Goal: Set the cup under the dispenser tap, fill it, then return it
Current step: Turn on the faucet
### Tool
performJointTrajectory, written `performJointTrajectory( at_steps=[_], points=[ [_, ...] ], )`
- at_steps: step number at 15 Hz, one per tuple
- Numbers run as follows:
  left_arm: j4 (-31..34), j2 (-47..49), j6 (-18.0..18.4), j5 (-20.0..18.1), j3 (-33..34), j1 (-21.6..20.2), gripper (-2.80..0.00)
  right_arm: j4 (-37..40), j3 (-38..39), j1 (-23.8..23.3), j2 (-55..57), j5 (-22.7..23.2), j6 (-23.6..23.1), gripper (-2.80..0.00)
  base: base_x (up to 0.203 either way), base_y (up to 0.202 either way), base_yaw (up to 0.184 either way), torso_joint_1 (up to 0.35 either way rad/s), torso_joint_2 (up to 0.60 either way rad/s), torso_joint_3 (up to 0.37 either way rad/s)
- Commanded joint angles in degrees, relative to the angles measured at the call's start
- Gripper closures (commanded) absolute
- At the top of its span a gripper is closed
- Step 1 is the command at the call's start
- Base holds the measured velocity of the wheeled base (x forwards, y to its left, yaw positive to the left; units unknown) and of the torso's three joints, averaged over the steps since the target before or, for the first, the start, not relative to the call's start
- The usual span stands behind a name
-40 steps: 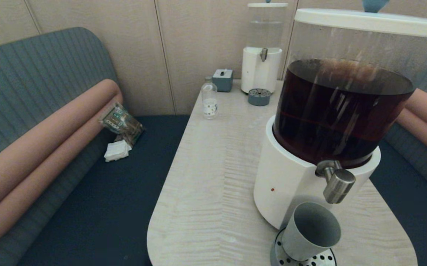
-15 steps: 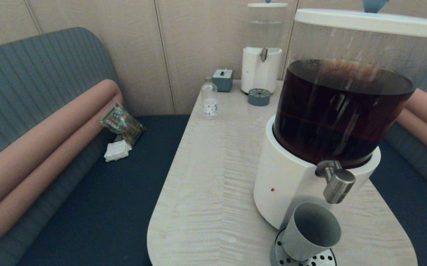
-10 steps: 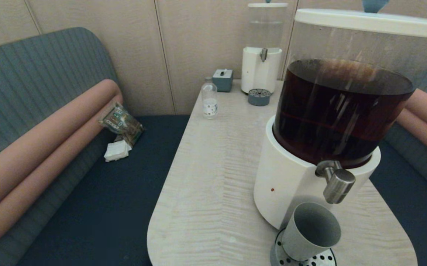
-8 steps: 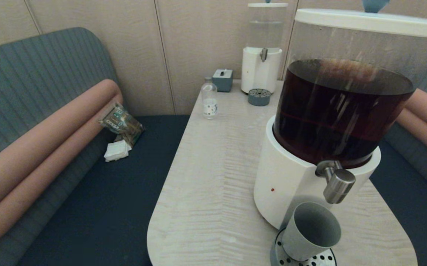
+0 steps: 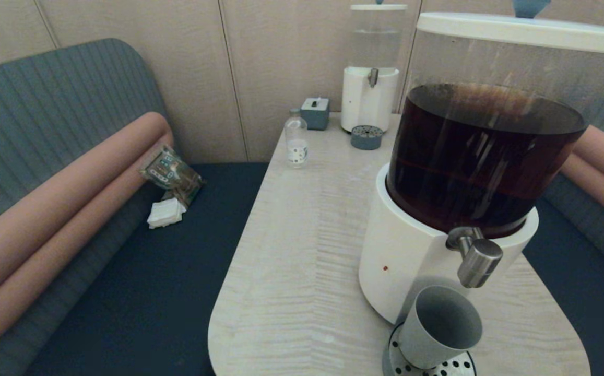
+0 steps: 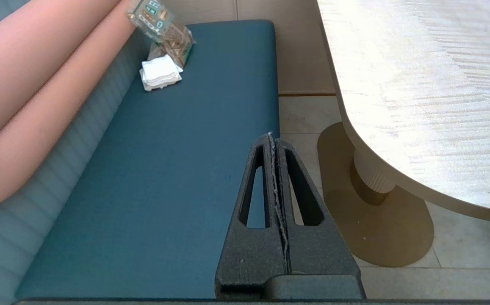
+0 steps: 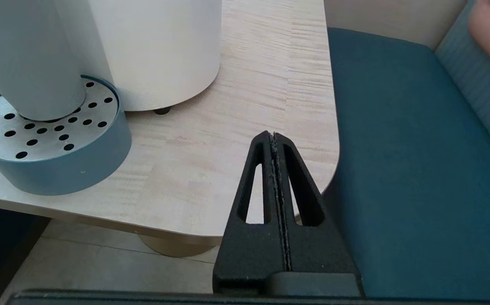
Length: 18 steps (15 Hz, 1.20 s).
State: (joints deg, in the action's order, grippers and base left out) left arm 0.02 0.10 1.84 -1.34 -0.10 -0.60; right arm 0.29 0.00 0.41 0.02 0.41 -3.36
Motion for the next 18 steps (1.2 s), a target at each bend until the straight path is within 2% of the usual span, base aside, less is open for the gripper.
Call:
performJointTrajectory(
  at_steps=[1, 11, 18],
  points=[
    [-0.02, -0.01, 0.00, 0.02, 0.10, -0.02, 0.00, -0.03, 0.53, 0.02, -0.46, 0.02, 0.46, 0.00, 0.000, 0.000, 0.000, 0.000, 0.00, 0.000],
    [-0.02, -0.01, -0.08, 0.02, 0.01, -0.02, 0.00, -0.03, 0.53, 0.02, -0.46, -0.24, -0.85, 0.00, 0.000, 0.000, 0.000, 0.000, 0.00, 0.000],
    [-0.02, -0.01, 0.00, 0.02, 0.01, -0.02, 0.00, -0.55, -0.01, 0.02, -0.46, -0.29, 0.55, 0.00, 0.000, 0.000, 0.000, 0.000, 0.00, 0.000]
  ],
)
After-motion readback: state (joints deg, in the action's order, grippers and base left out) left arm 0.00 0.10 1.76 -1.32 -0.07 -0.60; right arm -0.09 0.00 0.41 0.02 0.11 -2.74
